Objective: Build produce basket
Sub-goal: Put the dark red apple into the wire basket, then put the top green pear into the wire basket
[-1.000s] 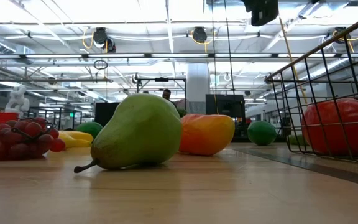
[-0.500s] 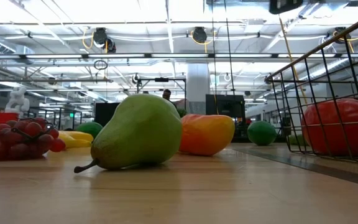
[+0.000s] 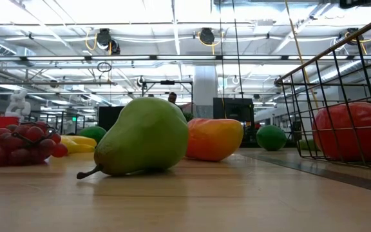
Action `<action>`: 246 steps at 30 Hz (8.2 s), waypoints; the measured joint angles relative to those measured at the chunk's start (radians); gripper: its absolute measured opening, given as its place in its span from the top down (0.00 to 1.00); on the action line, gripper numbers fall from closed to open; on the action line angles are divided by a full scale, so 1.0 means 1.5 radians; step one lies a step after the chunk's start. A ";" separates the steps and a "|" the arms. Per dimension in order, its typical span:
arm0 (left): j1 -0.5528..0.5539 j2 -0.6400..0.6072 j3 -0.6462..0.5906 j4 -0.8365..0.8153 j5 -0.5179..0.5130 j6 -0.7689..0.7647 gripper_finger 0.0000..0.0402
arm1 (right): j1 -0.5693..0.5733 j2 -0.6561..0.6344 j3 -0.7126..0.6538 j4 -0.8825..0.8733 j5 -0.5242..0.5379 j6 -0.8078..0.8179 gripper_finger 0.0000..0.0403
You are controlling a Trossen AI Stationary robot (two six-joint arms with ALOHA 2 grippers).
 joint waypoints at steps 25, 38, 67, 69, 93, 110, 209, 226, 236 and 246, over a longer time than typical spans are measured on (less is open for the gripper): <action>-0.238 0.000 0.000 0.215 -0.171 0.104 0.68 | 0.356 0.155 0.000 0.140 0.422 0.208 0.27; -0.278 0.000 0.000 0.230 -0.169 0.144 0.82 | 0.392 0.261 0.045 0.153 0.494 0.210 0.27; -0.109 0.001 0.000 0.206 -0.100 0.177 0.82 | 0.395 0.256 0.043 -0.228 0.299 0.296 0.14; -0.088 0.001 0.000 0.206 -0.075 0.190 0.82 | 0.394 0.248 0.043 -0.231 0.280 0.289 0.11; 0.043 0.001 0.000 0.205 0.006 0.272 0.82 | 0.394 -0.027 0.043 -0.230 0.509 0.053 0.15; 0.078 -0.010 0.000 0.120 0.005 0.163 0.82 | 0.365 -0.044 0.043 -0.156 0.738 -0.085 0.15; 0.306 -0.310 -0.836 0.070 0.135 -0.296 0.40 | -0.139 0.214 0.043 0.132 0.353 -0.138 0.15; 0.291 -0.309 -0.837 0.288 0.221 -0.231 0.40 | -0.218 0.176 0.043 0.068 0.227 -0.228 0.15; 0.202 -0.308 -0.819 0.448 0.215 -0.048 0.40 | -0.264 0.167 0.043 0.024 0.138 -0.269 0.15; 0.130 -0.283 -0.819 0.491 0.173 0.520 0.40 | -0.288 0.167 0.043 0.021 0.106 -0.291 0.15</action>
